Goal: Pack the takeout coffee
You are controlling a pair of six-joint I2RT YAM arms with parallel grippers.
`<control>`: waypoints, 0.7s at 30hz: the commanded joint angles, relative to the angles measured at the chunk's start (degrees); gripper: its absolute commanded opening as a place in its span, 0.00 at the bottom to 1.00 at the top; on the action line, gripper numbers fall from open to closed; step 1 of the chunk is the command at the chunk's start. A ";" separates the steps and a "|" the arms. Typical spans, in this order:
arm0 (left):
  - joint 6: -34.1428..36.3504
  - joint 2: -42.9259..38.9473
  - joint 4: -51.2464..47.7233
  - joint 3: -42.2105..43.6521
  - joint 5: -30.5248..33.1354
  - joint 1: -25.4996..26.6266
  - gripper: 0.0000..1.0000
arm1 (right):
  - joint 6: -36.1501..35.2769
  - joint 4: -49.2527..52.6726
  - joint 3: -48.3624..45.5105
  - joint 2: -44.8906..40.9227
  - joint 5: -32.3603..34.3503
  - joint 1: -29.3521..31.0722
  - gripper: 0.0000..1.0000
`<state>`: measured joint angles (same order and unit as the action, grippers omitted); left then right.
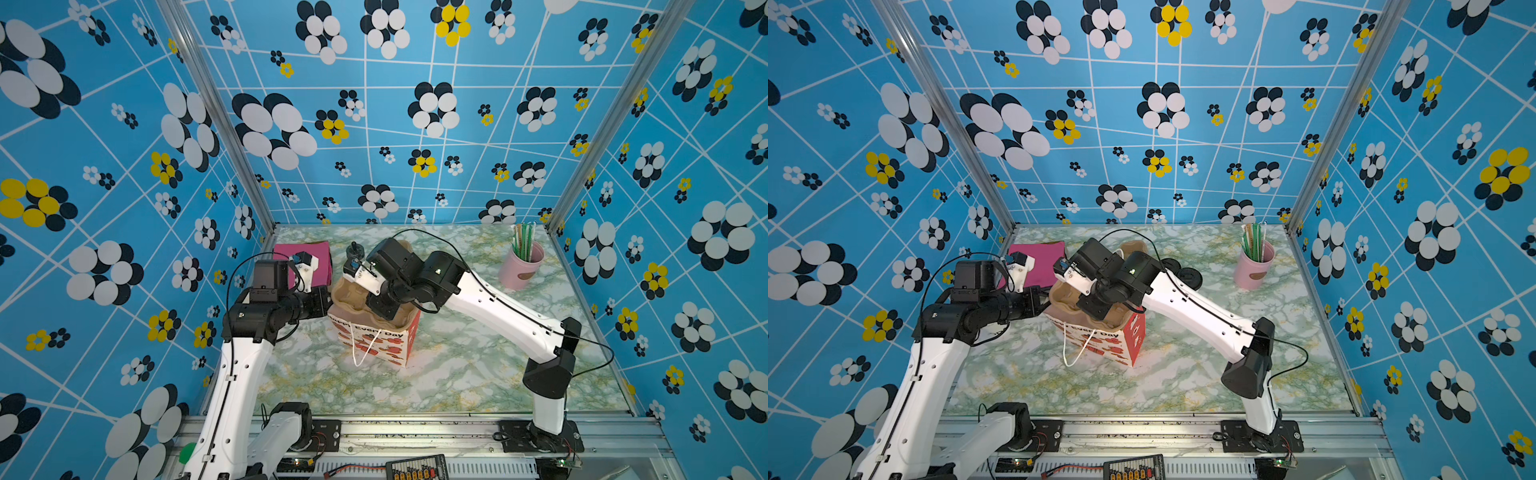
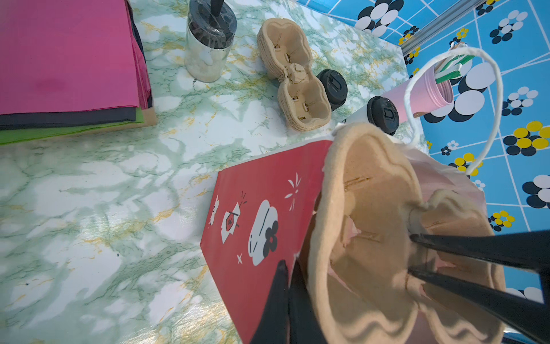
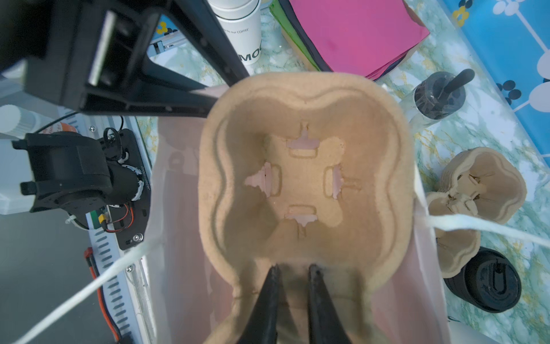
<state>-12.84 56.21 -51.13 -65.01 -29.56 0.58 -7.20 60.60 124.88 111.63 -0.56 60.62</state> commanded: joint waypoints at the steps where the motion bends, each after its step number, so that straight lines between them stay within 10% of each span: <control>1: 1.26 -0.25 -0.04 -0.22 -1.11 -0.30 0.00 | -1.66 3.09 2.12 1.76 0.81 0.24 0.17; 21: 1.77 -0.48 0.95 1.09 -0.58 -0.41 0.00 | -2.59 0.21 6.26 1.59 -1.88 -2.21 0.17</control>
<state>-11.99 56.18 -51.11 -64.95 -29.12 0.43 -9.52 62.61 129.43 113.01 -0.19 58.63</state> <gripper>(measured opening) 0.048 0.176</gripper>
